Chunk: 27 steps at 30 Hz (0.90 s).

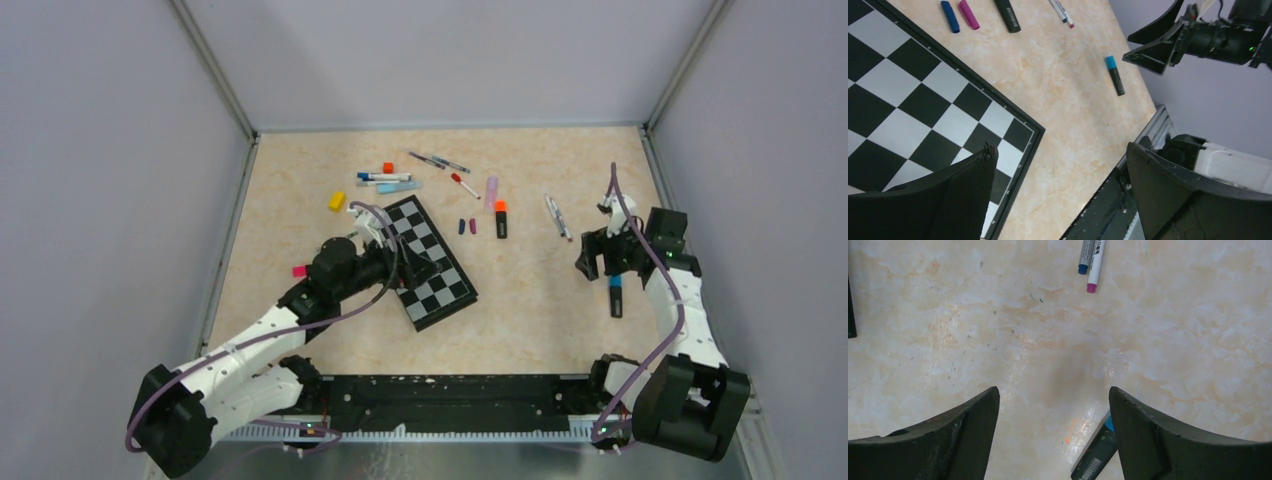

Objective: Open the pen caps
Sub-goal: Pick up the pen from the center of the board.

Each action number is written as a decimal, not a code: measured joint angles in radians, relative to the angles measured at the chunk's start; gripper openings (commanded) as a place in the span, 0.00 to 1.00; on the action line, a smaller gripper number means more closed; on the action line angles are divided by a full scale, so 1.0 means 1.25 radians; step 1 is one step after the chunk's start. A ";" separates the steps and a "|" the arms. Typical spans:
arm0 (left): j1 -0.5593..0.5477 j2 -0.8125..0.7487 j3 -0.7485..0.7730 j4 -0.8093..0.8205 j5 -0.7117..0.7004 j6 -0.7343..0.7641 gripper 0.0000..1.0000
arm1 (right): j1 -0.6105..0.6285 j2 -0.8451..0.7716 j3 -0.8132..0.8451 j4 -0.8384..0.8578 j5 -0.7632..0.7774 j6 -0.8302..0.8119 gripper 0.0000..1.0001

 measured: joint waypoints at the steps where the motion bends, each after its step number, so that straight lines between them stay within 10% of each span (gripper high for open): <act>1: 0.000 -0.002 -0.009 0.006 -0.003 0.018 0.99 | 0.000 0.000 0.000 -0.008 0.002 -0.008 0.78; 27: 0.000 0.160 -0.107 0.252 0.040 0.262 0.99 | -0.104 0.199 -0.014 -0.062 0.228 -0.076 0.47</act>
